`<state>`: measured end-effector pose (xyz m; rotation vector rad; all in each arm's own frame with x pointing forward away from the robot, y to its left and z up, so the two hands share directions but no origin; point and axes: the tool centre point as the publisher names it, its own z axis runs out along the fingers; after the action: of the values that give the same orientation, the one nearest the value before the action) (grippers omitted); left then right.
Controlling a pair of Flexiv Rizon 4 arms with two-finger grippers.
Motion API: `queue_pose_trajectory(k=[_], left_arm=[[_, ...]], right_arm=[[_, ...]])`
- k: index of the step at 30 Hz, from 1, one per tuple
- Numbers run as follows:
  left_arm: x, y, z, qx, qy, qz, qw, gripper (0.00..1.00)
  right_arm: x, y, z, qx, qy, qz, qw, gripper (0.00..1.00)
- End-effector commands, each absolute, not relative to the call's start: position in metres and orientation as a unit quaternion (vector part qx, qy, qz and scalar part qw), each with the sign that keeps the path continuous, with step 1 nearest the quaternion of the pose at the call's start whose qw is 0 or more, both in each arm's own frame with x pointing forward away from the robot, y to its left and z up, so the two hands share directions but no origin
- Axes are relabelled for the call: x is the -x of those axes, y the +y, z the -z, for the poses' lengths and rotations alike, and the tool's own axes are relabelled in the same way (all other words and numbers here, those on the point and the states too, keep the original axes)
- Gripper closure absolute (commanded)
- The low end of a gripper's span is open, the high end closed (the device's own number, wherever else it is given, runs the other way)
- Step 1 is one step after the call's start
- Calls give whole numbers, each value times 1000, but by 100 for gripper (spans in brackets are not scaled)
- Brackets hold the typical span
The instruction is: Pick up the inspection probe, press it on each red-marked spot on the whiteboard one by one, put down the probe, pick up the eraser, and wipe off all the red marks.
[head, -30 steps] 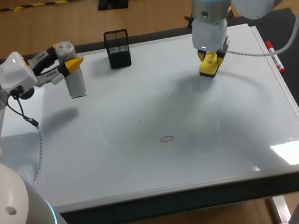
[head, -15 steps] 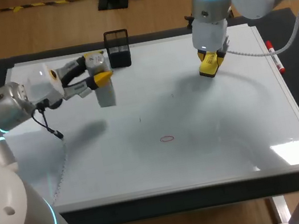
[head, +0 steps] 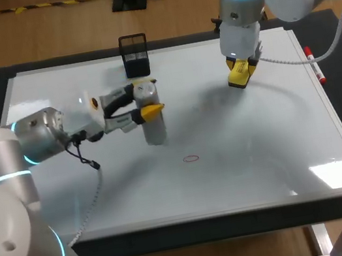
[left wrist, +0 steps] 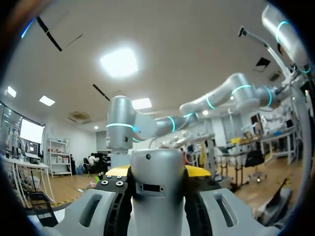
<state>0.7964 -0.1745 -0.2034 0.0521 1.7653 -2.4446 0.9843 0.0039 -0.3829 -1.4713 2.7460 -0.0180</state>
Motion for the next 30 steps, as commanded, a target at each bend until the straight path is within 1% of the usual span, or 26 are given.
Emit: queue_pose_trajectory(k=[1, 6, 7, 21, 30], left_arm=[[-791, -193, 220, -25, 575, 816, 51, 100], [-783, -204, 228, -27, 574, 818, 37, 100], [-782, -207, 230, -24, 582, 812, 43, 100], [-775, -242, 247, -34, 568, 822, 20, 100], [-780, -250, 257, -33, 571, 820, 12, 100]], right_arm=[[-984, 3, 382, 473, 881, 7, 13, 100], [-984, 3, 382, 473, 881, 7, 13, 100], [-984, 3, 382, 473, 881, 7, 13, 100], [-984, 3, 382, 473, 881, 7, 13, 100], [-984, 3, 382, 473, 881, 7, 13, 100]])
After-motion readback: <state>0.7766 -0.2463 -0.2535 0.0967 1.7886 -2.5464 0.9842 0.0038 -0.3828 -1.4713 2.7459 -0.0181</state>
